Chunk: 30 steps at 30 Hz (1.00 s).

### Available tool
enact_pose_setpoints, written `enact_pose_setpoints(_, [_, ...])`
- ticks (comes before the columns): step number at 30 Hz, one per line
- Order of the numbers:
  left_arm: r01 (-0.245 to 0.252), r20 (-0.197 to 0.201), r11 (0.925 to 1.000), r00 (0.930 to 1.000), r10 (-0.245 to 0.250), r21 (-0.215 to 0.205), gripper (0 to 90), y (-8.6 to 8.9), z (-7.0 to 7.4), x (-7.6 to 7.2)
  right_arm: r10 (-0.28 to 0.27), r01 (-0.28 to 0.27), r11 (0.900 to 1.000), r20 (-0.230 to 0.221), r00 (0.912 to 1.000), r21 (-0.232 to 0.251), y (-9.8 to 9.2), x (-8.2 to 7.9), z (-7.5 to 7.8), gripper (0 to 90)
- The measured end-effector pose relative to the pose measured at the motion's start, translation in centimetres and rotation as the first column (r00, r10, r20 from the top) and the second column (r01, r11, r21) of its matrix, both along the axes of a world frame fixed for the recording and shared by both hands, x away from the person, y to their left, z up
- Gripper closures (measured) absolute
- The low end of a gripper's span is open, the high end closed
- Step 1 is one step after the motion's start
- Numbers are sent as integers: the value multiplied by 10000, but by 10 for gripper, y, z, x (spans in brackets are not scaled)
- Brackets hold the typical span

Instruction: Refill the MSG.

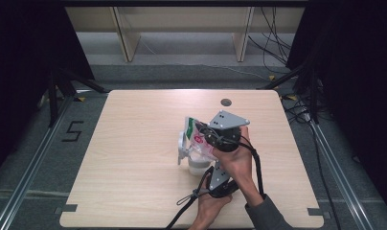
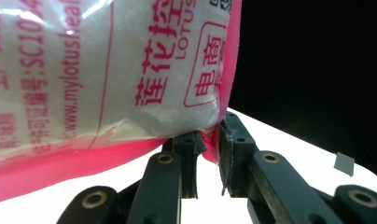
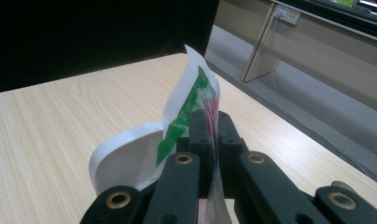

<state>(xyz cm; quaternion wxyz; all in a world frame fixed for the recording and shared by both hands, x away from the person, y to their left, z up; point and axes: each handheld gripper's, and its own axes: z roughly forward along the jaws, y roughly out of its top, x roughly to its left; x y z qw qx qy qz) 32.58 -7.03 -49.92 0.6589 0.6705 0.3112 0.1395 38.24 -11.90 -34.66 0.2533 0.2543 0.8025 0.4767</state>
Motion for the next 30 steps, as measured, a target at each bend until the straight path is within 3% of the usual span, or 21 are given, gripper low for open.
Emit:
enact_pose_setpoints(1, [-12, -6, 10000, 10000, 12, -22, 780, 0, 0, 0, -104, 104, 9999, 198, 9997, 7, 1, 1, -1, 890])
enact_pose_setpoints(4, [131, -7, 9999, 9999, -131, -80, 780, -1, 0, 1, 135, -135, 9999, -11, 9999, 32, 2, 1, -1, 890])
enact_pose_setpoints(12, [128, -13, 9999, 9999, -128, -100, 780, -1, 0, 1, -87, 87, 10000, 257, 9996, -26, 1, 1, -2, 890])
enact_pose_setpoints(15, [132, -11, 9999, 9999, -132, -95, 780, -1, 0, 1, -72, 73, 10000, 242, 9997, -30, 1, 1, -2, 890])
enact_pose_setpoints(17, [117, -4, 9999, 9999, -117, -88, 780, -1, 0, 1, 107, -107, 9999, -7, 9999, 28, 2, 1, -1, 890])
enact_pose_setpoints(22, [-10, -73, 9999, 10000, 9, -116, 780, -1, 0, 0, 11, -11, 10000, 10, 10000, -37, 1, 0, -1, 890])
enact_pose_setpoints(23, [7, -64, 10000, 10000, -7, -82, 780, -1, 0, 0, -75, 76, 10000, 232, 9997, -31, 1, 1, -1, 890])
enact_pose_setpoints(28, [4, -79, 9999, 10000, -5, -110, 779, -1, 0, 0, -80, 80, 9999, 26, 10000, -81, 2, 0, -2, 890])
enact_pose_setpoints(30, [132, -35, 9998, 9999, -132, -120, 779, -1, -1, 0, -108, 112, 9998, 241, 9997, -159, 1, 1, -1, 889])
